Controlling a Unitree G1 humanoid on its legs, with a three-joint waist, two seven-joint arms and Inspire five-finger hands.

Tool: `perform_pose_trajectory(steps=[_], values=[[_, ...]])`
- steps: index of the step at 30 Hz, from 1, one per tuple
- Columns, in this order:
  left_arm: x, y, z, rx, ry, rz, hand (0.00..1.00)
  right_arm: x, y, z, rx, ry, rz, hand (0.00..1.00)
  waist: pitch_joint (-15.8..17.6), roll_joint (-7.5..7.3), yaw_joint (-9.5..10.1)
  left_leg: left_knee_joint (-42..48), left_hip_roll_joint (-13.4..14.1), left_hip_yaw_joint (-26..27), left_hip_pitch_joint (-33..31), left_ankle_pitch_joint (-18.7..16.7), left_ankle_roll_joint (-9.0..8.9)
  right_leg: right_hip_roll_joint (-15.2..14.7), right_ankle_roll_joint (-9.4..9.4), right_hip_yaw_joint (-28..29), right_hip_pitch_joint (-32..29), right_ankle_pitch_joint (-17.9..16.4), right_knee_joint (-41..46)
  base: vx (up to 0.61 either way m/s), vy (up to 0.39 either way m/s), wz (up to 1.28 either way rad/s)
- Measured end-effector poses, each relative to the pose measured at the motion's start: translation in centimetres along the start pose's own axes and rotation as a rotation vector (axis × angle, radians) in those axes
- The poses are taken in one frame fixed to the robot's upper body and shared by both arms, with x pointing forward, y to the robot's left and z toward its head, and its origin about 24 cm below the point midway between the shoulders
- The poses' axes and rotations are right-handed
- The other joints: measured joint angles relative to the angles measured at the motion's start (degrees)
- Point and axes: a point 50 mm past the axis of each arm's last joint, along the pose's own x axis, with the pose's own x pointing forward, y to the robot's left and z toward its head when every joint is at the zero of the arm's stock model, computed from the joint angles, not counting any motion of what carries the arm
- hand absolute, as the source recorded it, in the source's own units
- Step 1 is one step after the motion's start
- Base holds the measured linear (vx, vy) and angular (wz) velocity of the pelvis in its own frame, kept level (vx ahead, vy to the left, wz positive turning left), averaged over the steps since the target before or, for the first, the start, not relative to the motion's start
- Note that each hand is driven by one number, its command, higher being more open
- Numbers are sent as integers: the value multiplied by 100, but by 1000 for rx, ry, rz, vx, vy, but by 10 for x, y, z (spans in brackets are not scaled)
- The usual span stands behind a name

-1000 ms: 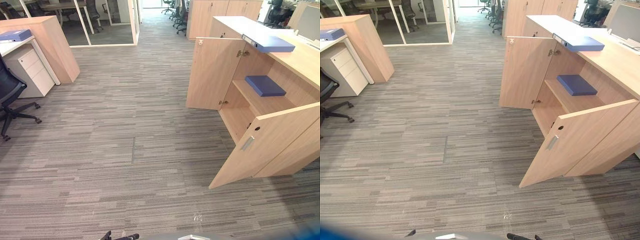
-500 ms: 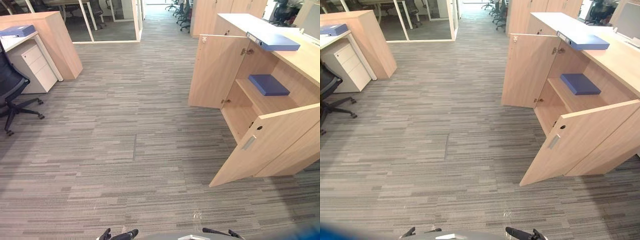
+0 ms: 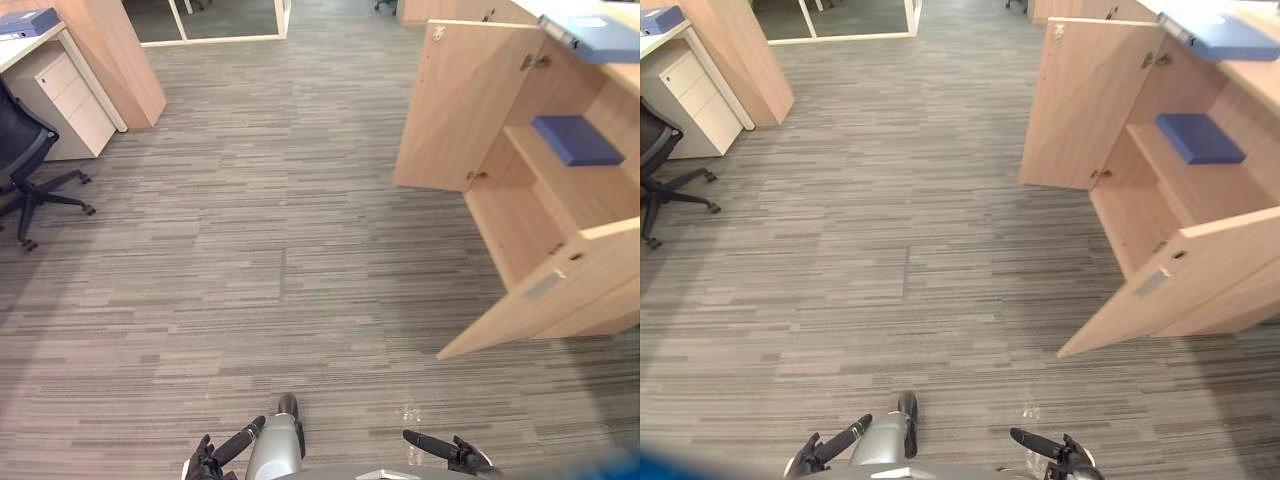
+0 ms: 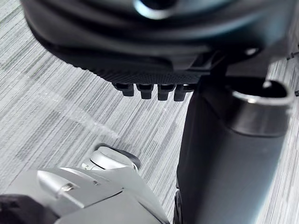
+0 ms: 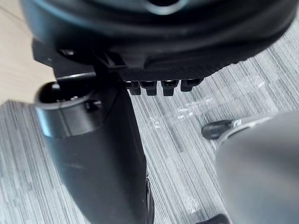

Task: Walk over to the cabinet, pick up the folder, carry it to the office cabinet, place the folder inside the office cabinet, then close the office cabinet door

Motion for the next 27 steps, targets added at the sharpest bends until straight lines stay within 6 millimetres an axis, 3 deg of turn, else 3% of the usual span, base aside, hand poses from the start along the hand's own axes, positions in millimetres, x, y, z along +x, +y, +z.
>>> perform_pose_trajectory(steps=[1, 2, 3, 4, 5, 6, 7, 8, 9, 10, 11, 12, 13, 14, 16, 17, 18, 19, 20, 21, 22, 23, 24, 25, 26, 27], values=[[-1, -2, -3, -7, 7, -1, 100, 1, 3, 2, -4, 9, 3, 100, 27, 100, 29, -299, 153, -1, -20, 82, -43, -123, 220, 50, 224, -202, 28, 421, 466, -16], [-1, -1, -2, -9, 5, 5, 100, 1, 5, 3, -7, 11, 7, 100, 23, 69, 58, -128, 136, 113, -65, 555, -153, -316, 340, 59, 351, -358, 42, 515, 583, -30], [1, 3, 4, 3, -9, 14, 100, 1, 12, 3, 2, 20, 17, 100, -20, -145, 137, 313, -106, 279, -130, 853, -155, -702, 312, 87, 425, -469, 108, 553, 546, -56], [3, 6, 10, 44, -28, 19, 100, 2, 28, 8, 7, 23, 57, 100, -112, -297, 165, 816, -266, 310, -274, 872, -121, -936, 104, 151, 202, -302, 491, 481, 443, -65], [5, 6, 15, 90, -35, 18, 100, 1, 39, 8, 9, 14, 98, 100, -185, -369, 140, 1270, -469, 333, -299, 596, 358, -1223, 266, 128, 4, -14, 1042, 416, 358, -46], [5, 6, 17, 116, -39, 18, 100, 0, 43, 6, 11, 21, 111, 100, -220, -445, 139, 1432, -606, 411, -220, 440, 491, -1391, 235, 141, -18, 115, 1293, 572, 499, -21], [6, 9, 21, 192, -51, 11, 100, -1, 44, -2, 7, 43, 118, 100, -320, -596, 148, 1604, -860, 621, 22, 94, 687, -1711, 72, 141, -151, 493, 1913, 468, 402, -14], [6, 9, 20, 234, -52, 3, 100, -2, 42, -5, 1, 48, 117, 100, -366, -619, 162, 1602, -970, 706, 181, -55, 771, -1876, -46, 116, -302, 788, 2324, 795, 646, -28], [6, 7, 18, 355, -46, -29, 100, -1, 38, 4, 23, 4, 111, 100, -391, -600, 100, 1263, -1314, 882, 763, -324, 991, -2388, -642, 24, -934, 2219, 3658, 532, 442, -14], [7, 7, 19, 389, -49, -38, 100, -1, 39, 9, 33, -18, 115, 100, -377, -616, 21, 1162, -1436, 874, 930, -367, 1059, -2540, -851, -29, -1241, 2444, 4333, 622, 522, 3], [7, 6, 21, 420, -52, -47, 100, -1, 41, 15, 33, -45, 122, 100, -357, -629, -56, 1047, -1547, 833, 1104, -388, 1094, -2625, -954, -66, -1535, 2397, 5022, 380, 299, 19], [9, 2, 22, 455, -46, -62, 100, 0, 42, 26, 32, -83, 129, 100, -256, -550, -123, 766, -1636, 794, 1559, -410, 1129, -2528, -917, -121, -1964, 1779, 5952, 457, 328, 8], [9, -1, 20, 473, -35, -75, 100, 0, 43, 32, 30, -105, 133, 100, -182, -454, -132, 546, -1627, 764, 1890, -423, 1149, -2321, -851, -333, -2181, 1314, 6271, 515, 336, -3], [9, -4, 19, 490, -26, -85, 100, -1, 46, 38, 25, -132, 143, 100, -138, -393, -144, 226, -1629, 708, 2257, -438, 1171, -2019, -624, -723, -2472, 744, 6331, 393, 231, -4], [12, -8, 24, 497, -24, -89, 100, -2, 54, 49, 27, -172, 165, 100, 11, -424, -155, -116, -1686, 626, 2701, -494, 1185, -1578, -367, -1352, -2819, 175, 5779, 363, 120, 10], [13, -11, 29, 498, -32, -95, 100, -3, 57, 54, 19, -189, 177, 100, 162, -452, -184, -209, -1723, 581, 3002, -606, 1166, -1311, -305, -1803, -2864, 32, 4902, 355, 64, 15], [13, -12, 29, 498, -33, -96, 100, -3, 58, 56, 16, -194, 180, 100, 208, -453, -189, -227, -1737, 562, 3115, -684, 1165, -1181, -295, -2027, -2880, 29, 4390, 342, 37, 21], [13, -13, 29, 496, -32, -99, 100, -3, 59, 57, 12, -200, 186, 100, 237, -455, -198, -258, -1771, 502, 3266, -851, 1137, -980, -308, -2481, -2891, 136, 3262, 322, 20, 26], [13, -12, 29, 496, -30, -100, 100, -3, 59, 57, 16, -199, 186, 100, 226, -475, -195, -347, -1830, 465, 3434, -1023, 1087, -890, -390, -2935, -2886, 434, 2356, 327, 8, 28], [13, -12, 29, 495, -27, -99, 100, -3, 59, 56, 26, -194, 183, 100, 219, -487, -195, -361, -1853, 426, 3528, -1120, 1063, -876, -540, -3157, -2893, 527, 2146, 377, -25, 25], [13, -10, 25, 482, -11, -92, 100, -2, 57, 55, 49, -192, 176, 100, 205, -473, -203, -268, -1820, 344, 3696, -1368, 1010, -822, -1004, -3370, -2880, 555, 2154, 490, -71, 25], [10, -8, 16, 435, 21, -79, 100, -2, 53, 54, 74, -189, 166, 100, 124, -323, -272, -57, -1576, 337, 3830, -1649, 712, -588, -1372, -3376, -2766, 637, 2235, 547, -87, 23], [9, -5, 9, 412, 40, -69, 100, -2, 52, 52, 88, -182, 161, 100, 84, -285, -281, 261, -1487, 362, 3801, -1714, 606, -496, -1376, -3402, -2680, 717, 2198, 639, -111, 12], [8, -2, 8, 362, 49, -51, 100, -2, 50, 47, 115, -166, 151, 100, 61, -198, -314, 1424, -1196, 533, 3411, -1789, 467, -301, -1362, -3461, -2447, 540, 2085, 801, -176, -11], [7, 0, 2, 282, 71, -25, 100, -2, 45, 42, 131, -163, 137, 100, 87, -70, -334, 2997, -814, 842, 2896, -1539, 527, -1, -1297, -3372, -2131, 355, 1920, 806, -172, -36], [5, 1, -3, 241, 90, -11, 100, -2, 43, 40, 134, -165, 131, 100, 94, 17, -320, 3787, -593, 949, 2673, -1187, 620, 169, -1265, -3264, -1956, 270, 1834, 670, -121, -80]])
